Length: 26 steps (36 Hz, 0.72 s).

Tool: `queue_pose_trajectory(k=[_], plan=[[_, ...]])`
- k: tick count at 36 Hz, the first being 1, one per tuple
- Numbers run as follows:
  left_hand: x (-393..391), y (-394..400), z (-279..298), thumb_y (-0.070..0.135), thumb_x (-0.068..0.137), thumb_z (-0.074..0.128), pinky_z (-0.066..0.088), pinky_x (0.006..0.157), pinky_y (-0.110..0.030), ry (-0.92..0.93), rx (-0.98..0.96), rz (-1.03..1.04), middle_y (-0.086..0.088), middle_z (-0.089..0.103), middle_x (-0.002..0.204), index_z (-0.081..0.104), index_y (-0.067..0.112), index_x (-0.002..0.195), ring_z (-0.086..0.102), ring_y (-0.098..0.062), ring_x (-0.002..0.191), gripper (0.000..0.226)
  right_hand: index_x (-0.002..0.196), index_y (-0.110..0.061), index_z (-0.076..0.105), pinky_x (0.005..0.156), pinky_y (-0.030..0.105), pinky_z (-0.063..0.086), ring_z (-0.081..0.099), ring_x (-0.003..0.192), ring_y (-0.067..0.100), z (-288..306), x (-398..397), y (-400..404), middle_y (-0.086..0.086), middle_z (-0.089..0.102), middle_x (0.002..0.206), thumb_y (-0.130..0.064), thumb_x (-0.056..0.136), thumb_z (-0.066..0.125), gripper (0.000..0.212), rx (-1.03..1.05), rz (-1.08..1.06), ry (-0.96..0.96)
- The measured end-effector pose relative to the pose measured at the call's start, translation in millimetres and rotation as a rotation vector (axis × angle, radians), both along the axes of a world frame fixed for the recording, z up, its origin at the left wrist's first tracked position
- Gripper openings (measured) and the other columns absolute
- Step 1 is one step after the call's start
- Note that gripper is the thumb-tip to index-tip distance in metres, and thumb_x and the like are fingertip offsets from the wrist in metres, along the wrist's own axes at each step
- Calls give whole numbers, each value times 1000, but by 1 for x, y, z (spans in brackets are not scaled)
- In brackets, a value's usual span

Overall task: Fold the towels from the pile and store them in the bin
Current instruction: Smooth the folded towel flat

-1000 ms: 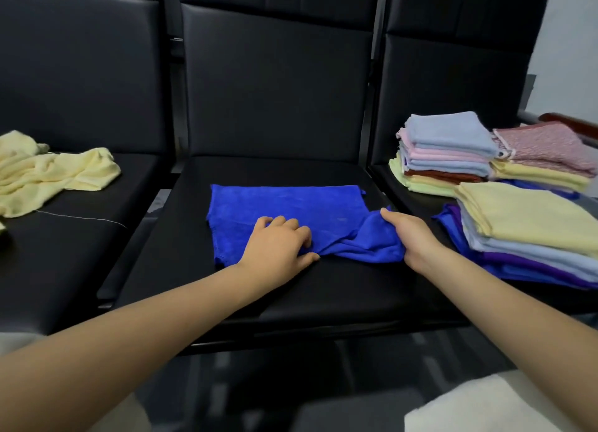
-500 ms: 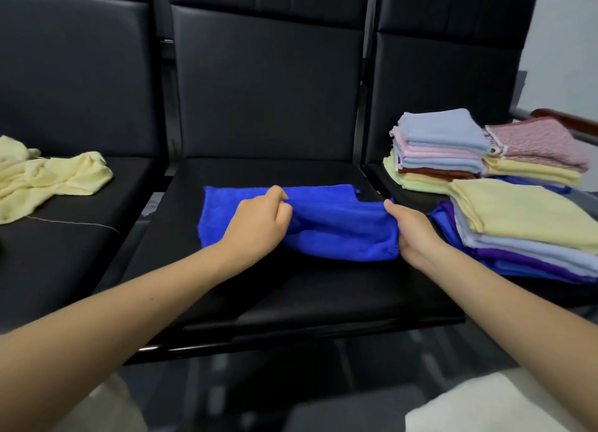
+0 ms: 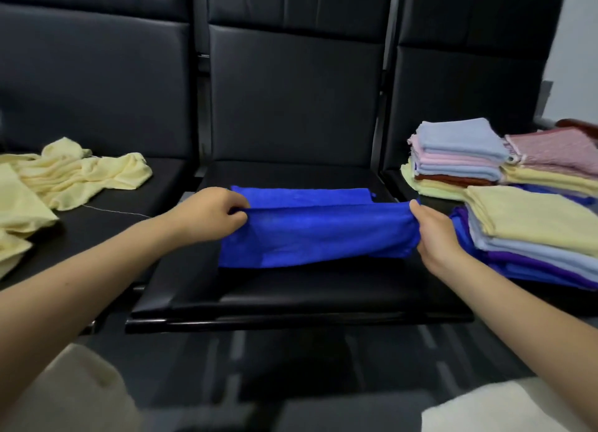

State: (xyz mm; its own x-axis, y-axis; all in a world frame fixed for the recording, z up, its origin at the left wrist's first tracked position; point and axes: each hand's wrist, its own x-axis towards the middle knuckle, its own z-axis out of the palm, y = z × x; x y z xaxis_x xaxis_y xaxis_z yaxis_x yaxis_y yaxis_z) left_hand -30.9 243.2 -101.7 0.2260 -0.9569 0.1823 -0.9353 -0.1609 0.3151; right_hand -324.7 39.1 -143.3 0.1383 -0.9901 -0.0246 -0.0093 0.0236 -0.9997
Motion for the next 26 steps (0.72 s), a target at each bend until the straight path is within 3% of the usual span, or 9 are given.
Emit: queue_pose_trajectory(k=[3,6,7,9,14,17,21,24,26], plan=[[9,7,-5,18,96,50,45,75,-34,313,-6,73,-13,64,82,65,5,87,56,-20,75,22,97,-14,68,100,42,48,63,106,24,-2,-1,4,8,68,112,-30,99,55,20,-18,23,75],[4,11,-11,13,100,47,43,75,-23,624,-56,70,-1,59,75,62,7,86,52,-7,70,21,81,-11,63,72,20,47,59,82,15,1,0,19,2,65,86,-24,102,50,27,-144,109,208],[1,12,-12,11,100,46,42,69,-17,675,-70,75,1,58,75,62,7,88,51,-5,67,20,80,-8,61,64,15,43,57,77,14,0,1,23,2,63,81,-23,102,49,29,-192,146,243],[-4,12,-16,11,100,46,40,61,-14,720,-77,90,0,58,78,62,6,92,50,-6,69,19,80,0,61,62,17,41,56,75,14,-3,1,27,4,63,79,-23,102,49,33,-221,227,287],[-7,3,-24,14,99,49,43,66,-23,726,-48,118,-7,61,83,65,7,91,54,-16,78,20,92,15,56,79,36,40,56,83,21,-9,3,25,27,63,87,-28,99,54,44,-256,295,278],[-5,-7,-21,17,98,53,46,54,-15,616,-106,143,-18,66,93,68,6,95,57,-20,80,19,83,8,58,77,36,38,52,81,22,-6,6,17,14,57,82,-33,96,56,44,-265,267,249],[7,-24,-14,20,96,57,47,58,-20,516,-189,196,-12,70,94,71,12,95,62,-20,78,16,84,-9,58,68,32,36,48,75,19,4,17,-1,11,52,79,-27,100,52,25,-299,173,251],[21,-37,-12,22,95,58,48,62,-25,445,-194,245,-5,70,91,71,15,97,65,-20,82,15,62,-13,41,57,28,28,38,58,11,8,29,-16,0,41,59,-22,100,52,41,-383,152,307],[28,-45,-14,24,95,57,48,66,-28,371,-193,282,-1,69,93,71,17,98,64,-18,85,15,56,-18,40,51,21,27,35,49,3,10,35,-25,-11,39,47,-19,99,54,46,-433,148,347]])
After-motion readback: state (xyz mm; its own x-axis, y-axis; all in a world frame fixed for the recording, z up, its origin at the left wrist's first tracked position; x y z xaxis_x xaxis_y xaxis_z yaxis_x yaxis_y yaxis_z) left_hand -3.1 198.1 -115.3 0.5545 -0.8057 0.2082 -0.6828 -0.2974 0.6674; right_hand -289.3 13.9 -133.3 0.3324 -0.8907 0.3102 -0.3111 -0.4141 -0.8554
